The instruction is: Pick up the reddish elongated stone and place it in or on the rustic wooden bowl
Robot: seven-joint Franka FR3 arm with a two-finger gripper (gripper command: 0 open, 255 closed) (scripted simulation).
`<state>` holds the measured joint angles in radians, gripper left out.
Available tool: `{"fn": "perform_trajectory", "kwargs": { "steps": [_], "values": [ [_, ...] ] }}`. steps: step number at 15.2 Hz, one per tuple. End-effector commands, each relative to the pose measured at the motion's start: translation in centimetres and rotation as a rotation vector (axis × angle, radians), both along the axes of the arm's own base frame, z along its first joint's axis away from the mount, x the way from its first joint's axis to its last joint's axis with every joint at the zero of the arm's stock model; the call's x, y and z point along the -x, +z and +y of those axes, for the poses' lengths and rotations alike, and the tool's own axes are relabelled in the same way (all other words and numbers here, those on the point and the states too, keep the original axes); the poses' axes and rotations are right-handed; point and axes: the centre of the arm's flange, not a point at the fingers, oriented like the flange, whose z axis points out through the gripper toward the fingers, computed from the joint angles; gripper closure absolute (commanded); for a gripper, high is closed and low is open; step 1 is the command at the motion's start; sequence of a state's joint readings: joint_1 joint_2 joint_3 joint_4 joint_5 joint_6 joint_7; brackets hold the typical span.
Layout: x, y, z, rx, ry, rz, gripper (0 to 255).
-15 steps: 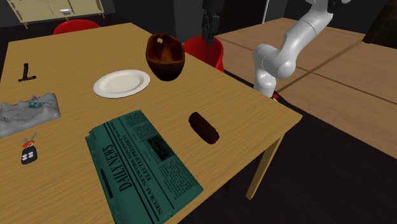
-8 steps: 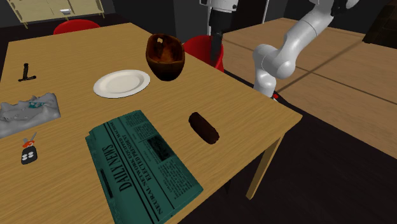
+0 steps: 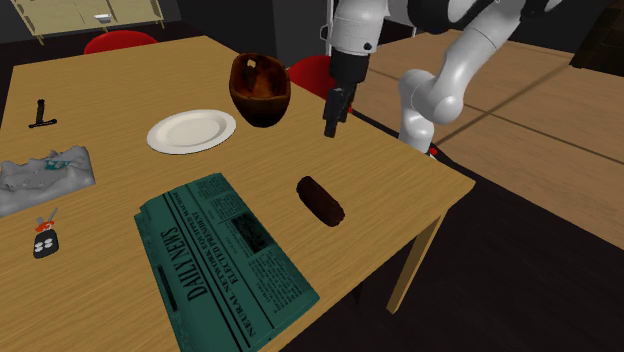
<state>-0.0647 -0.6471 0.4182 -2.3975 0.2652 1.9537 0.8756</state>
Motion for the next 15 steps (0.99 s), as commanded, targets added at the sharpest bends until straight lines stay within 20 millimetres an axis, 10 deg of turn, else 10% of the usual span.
{"fn": "perform_trajectory", "kwargs": {
  "steps": [1, 10, 15],
  "values": [
    [-1.0, -1.0, 2.1, -0.014, -0.08, 0.007, 0],
    [-7.8, -5.1, 11.0, -0.067, -0.411, 0.036, 0],
    [-8.5, -7.3, 11.4, -0.069, -0.426, 0.037, 0]
  ]
}}
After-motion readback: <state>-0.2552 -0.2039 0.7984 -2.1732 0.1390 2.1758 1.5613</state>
